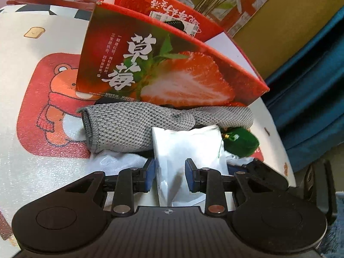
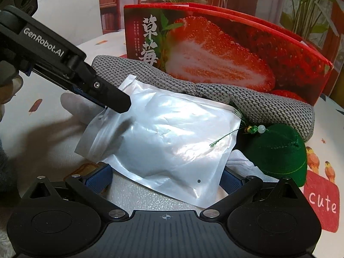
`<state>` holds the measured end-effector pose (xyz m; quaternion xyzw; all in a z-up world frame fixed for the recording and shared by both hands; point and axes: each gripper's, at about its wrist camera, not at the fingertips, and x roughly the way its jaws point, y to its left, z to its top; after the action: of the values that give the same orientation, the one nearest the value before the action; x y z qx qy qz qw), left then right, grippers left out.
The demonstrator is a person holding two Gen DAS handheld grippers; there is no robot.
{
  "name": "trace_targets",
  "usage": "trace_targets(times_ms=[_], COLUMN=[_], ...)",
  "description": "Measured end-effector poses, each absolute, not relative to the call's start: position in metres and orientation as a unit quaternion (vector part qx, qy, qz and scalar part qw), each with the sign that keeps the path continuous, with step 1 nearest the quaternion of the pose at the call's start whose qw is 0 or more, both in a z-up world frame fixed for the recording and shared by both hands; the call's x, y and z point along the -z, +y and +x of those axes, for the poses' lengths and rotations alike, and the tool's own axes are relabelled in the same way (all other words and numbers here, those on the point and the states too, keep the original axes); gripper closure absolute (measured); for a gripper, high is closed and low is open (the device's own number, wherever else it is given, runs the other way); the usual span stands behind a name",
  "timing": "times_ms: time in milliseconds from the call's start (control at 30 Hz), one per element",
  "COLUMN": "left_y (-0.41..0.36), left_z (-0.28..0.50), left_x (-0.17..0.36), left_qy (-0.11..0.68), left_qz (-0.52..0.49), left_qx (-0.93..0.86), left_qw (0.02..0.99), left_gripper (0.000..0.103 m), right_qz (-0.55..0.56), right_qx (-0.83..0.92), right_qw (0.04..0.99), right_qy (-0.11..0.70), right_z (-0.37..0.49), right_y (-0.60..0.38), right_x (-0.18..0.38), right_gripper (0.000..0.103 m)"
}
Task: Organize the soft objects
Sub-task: 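Close the left tool on the clear bag of green cable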
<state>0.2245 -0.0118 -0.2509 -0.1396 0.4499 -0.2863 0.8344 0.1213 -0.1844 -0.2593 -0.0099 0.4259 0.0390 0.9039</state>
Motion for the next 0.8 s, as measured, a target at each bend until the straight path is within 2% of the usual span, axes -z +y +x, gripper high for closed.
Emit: trace_targets(times_ms=[400, 633, 800], left_y=[-0.0140, -0.0074, -0.0106], left_z=[0.2305, 0.2320, 0.2297], left_x=[0.2457, 0.2476, 0.2492], left_qy=[0.441, 0.442, 0.444], left_qz=[-0.160, -0.165, -0.153], left_qx=[0.278, 0.273, 0.273], left_qw=[0.838, 0.838, 0.840], left_gripper=[0.071, 0.071, 0.071], right_qz=[-0.012, -0.008, -0.009], right_qx=[-0.041, -0.031, -0.024], right_qw=[0.905, 0.911, 0.911], right_qy=[0.423, 0.410, 0.412], right_z=[0.1219, 0.1171, 0.1164], right_y=[-0.1851, -0.1882, -0.1865], right_x=[0.2607, 0.2558, 0.2525], right_gripper=[0.001, 0.024, 0.028])
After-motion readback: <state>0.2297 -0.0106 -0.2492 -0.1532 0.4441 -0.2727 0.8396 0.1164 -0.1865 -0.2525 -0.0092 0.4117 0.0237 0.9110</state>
